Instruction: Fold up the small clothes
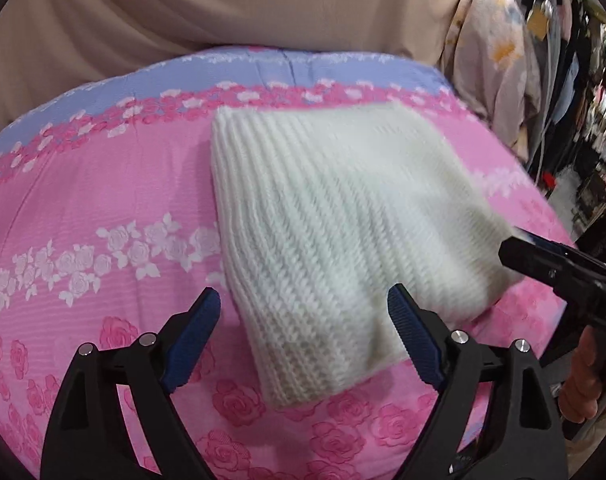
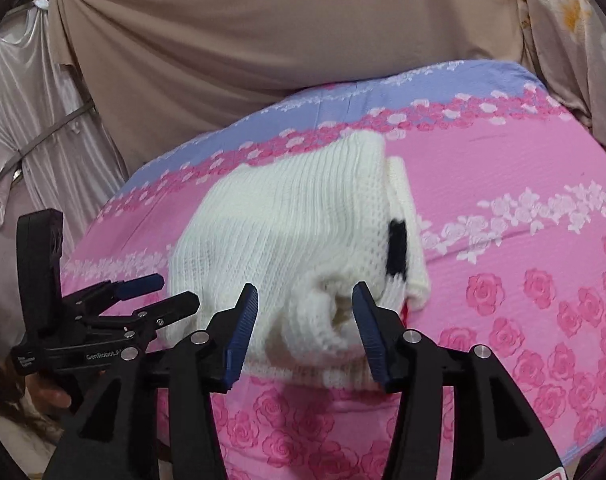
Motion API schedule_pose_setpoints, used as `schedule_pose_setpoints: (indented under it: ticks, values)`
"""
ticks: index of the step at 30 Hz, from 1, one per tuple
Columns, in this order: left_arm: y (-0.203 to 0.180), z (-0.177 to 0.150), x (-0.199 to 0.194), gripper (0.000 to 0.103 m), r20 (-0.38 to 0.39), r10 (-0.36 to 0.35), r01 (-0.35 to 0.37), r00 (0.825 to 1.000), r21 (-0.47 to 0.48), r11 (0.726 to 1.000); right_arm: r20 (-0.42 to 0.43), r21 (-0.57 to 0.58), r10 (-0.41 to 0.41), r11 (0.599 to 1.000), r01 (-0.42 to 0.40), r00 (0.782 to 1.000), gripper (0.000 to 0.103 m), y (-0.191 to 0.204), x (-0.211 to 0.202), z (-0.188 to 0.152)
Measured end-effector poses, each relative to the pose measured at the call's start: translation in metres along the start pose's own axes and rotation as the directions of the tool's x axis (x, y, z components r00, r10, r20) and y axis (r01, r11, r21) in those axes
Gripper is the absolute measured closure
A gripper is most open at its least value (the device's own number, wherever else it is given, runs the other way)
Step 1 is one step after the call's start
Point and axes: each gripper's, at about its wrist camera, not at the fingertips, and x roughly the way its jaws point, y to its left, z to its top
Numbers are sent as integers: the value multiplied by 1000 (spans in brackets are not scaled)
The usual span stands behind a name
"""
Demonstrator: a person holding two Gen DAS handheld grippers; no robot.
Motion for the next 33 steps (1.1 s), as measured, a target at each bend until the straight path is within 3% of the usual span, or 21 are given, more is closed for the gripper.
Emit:
schedule_pose_setpoints:
  ticks: [1, 2, 5, 7, 9, 11, 13, 16, 19, 20, 23, 26, 29, 31, 33]
  values:
    - [1, -4, 8, 20, -28, 20, -20, 999, -3, 1000, -12, 7, -18, 1000, 18, 1000, 71, -5, 6, -4]
    - [4, -7, 14, 20, -52, 21, -22, 998, -15, 1000, -25, 34, -13, 999, 14, 1000, 92, -12, 9, -6]
    - [18, -13, 17, 20, -86, -10, 4, 996, -65, 998, 72, 126, 135, 982, -143, 988, 94, -27, -19, -2]
    - [20, -15, 15, 20, -86, 8, -13, 996, -56, 998, 130, 142, 172, 971, -190, 976, 94, -33, -40, 2]
    - [19, -19, 16, 20, -94, 17, -22, 995, -49, 999, 83, 147, 135, 978, -146, 987, 94, -41, -31, -3]
    - [18, -22, 20, 20, -103, 24, -28, 994, -41, 999, -34, 144, 9, 990, -4, 999, 94, -50, 1, -19]
    - [19, -23, 20, 20, -106, 18, -24, 994, -49, 999, 2, 186, 52, 981, -51, 999, 95, -61, 7, -34]
    - [17, -21, 14, 20, -97, 12, -17, 995, -45, 999, -2, 221, 65, 973, -63, 998, 93, -61, 0, -27]
    - [12, -13, -9, 23, -40, -4, 3, 999, -34, 999, 12, 157, 15, 988, -17, 1000, 86, -49, -19, -14]
    - [11, -9, -17, 23, -10, -8, 8, 1000, -30, 1000, 35, 133, 0, 991, -4, 999, 79, -44, -27, -8]
    - [3, 15, -39, 22, 85, -22, 23, 996, -16, 1000, 112, 69, -18, 998, 10, 994, 77, -27, -48, 16]
    - [-9, 39, -33, 21, 126, -22, 22, 992, -1, 1000, 164, 13, 5, 1000, -7, 986, 77, -6, -49, 40]
    - [-20, 52, -11, 21, 112, -3, 2, 994, 10, 1000, 144, -38, -9, 999, 15, 989, 77, 7, -27, 50]
    - [-23, 55, 13, 21, 67, 24, -24, 997, 7, 1000, 80, -56, -89, 994, 94, 993, 77, 5, 3, 44]
    - [-22, 52, 31, 19, 43, 67, -67, 997, 8, 998, 6, -79, -186, 979, 186, 982, 82, -10, 37, 28]
